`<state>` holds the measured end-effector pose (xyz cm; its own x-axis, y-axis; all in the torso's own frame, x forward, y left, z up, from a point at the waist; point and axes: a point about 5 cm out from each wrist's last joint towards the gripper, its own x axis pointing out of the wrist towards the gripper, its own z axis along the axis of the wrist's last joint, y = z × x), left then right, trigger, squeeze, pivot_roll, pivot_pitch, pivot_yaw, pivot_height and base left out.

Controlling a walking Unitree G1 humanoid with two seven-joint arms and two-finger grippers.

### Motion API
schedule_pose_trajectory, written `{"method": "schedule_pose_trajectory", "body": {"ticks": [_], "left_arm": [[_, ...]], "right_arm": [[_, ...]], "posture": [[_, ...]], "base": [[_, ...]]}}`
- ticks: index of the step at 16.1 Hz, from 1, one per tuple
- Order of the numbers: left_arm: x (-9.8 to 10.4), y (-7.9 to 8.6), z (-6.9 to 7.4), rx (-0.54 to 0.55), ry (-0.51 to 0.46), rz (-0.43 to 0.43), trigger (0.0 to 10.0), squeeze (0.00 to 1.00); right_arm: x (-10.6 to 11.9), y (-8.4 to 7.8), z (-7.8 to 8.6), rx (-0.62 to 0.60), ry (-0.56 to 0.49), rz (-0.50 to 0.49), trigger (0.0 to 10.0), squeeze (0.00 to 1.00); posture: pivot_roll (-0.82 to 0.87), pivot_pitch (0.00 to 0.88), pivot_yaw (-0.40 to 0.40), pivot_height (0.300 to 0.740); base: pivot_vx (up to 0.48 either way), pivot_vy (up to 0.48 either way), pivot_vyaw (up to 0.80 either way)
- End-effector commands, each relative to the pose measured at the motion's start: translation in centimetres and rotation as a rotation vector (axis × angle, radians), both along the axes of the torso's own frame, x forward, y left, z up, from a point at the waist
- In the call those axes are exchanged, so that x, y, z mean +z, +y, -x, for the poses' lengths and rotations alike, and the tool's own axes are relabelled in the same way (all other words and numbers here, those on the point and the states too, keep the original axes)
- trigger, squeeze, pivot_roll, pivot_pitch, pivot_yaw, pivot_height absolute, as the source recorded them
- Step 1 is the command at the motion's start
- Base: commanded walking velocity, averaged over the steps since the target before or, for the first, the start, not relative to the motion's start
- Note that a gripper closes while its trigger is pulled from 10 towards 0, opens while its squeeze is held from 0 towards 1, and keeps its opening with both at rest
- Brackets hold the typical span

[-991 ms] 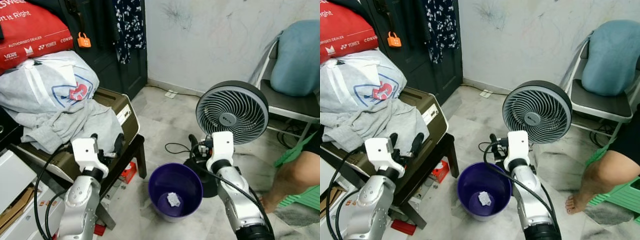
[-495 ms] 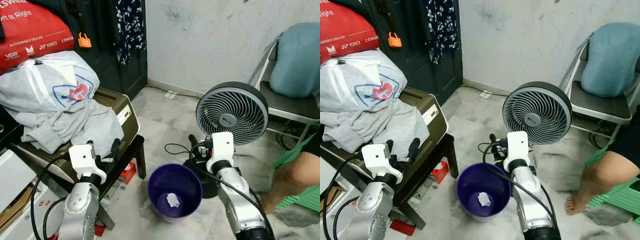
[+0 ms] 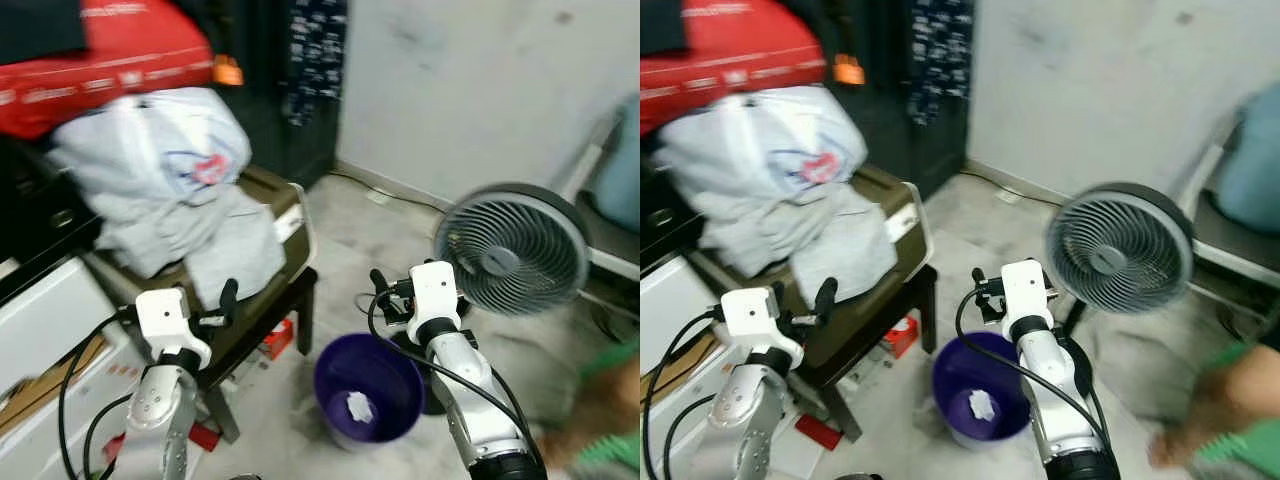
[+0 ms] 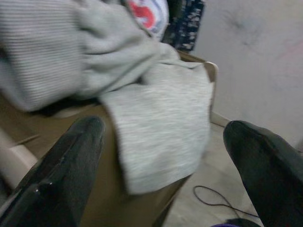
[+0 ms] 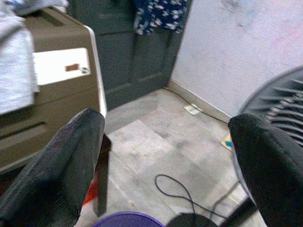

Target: Clean up the room

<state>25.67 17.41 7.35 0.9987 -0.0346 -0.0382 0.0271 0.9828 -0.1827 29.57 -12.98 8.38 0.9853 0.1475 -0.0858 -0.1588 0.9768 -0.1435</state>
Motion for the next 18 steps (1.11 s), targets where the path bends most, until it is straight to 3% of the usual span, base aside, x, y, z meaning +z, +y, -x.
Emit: {"method": "schedule_pose_trajectory", "body": {"ticks": [1,18], "left_arm": [[0.45,-0.29,-0.05,-0.006,-0.012,-0.005,10.0,0.0],[0.66,-0.59,0.11,0.0,-0.012,-0.026,10.0,0.0]], "right_arm": [[0.56,-0.22,-0.28,-0.007,-0.017,0.0,10.0,0.0],[0.26,0.12,-0.58,0.008,0.001,-0.02,10.0,0.0]], "posture": [[-0.06,0.0,-0.024,0.74],[-0.05,0.0,-0.033,0.74]], "base": [[0.0,0.0,0.8],[0.0,0.0,0.8]]}}
